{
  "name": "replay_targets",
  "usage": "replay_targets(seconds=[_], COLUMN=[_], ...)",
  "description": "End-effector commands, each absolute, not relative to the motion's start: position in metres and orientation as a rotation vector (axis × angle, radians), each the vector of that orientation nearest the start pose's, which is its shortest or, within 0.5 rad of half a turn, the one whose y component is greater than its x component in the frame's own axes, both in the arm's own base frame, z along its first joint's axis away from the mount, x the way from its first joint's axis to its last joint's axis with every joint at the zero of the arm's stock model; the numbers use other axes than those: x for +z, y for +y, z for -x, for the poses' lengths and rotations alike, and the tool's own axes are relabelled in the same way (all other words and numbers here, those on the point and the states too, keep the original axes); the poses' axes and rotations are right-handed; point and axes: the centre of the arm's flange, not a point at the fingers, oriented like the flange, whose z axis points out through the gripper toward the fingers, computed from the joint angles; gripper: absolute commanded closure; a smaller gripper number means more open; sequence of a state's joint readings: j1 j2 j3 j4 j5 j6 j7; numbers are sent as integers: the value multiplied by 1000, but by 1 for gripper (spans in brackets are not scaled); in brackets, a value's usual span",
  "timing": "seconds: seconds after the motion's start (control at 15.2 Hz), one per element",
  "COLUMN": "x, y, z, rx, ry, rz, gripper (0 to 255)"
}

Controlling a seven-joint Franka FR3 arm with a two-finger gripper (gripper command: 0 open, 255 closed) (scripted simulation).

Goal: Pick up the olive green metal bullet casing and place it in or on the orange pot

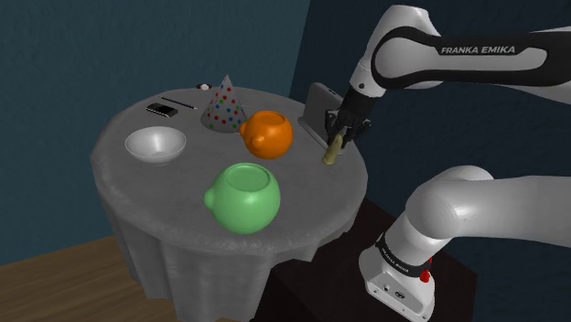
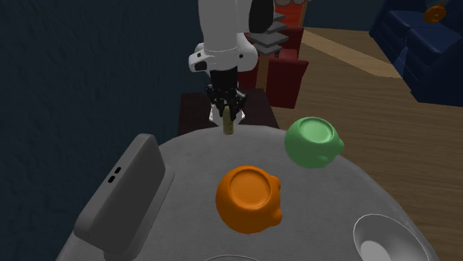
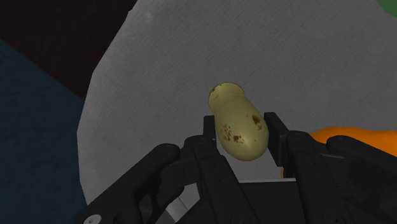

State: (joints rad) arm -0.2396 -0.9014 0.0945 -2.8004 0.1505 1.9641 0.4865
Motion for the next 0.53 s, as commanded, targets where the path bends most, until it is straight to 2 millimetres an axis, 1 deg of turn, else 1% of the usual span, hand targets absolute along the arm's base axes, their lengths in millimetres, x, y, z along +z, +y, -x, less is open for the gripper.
replay_targets(seconds=[0.0, 0.46], x=[457, 494], y=[-34, -34], z=[-286, -286], rx=[-82, -82], ry=[1077, 1077], rz=[2869, 2869], gripper=[255, 255])
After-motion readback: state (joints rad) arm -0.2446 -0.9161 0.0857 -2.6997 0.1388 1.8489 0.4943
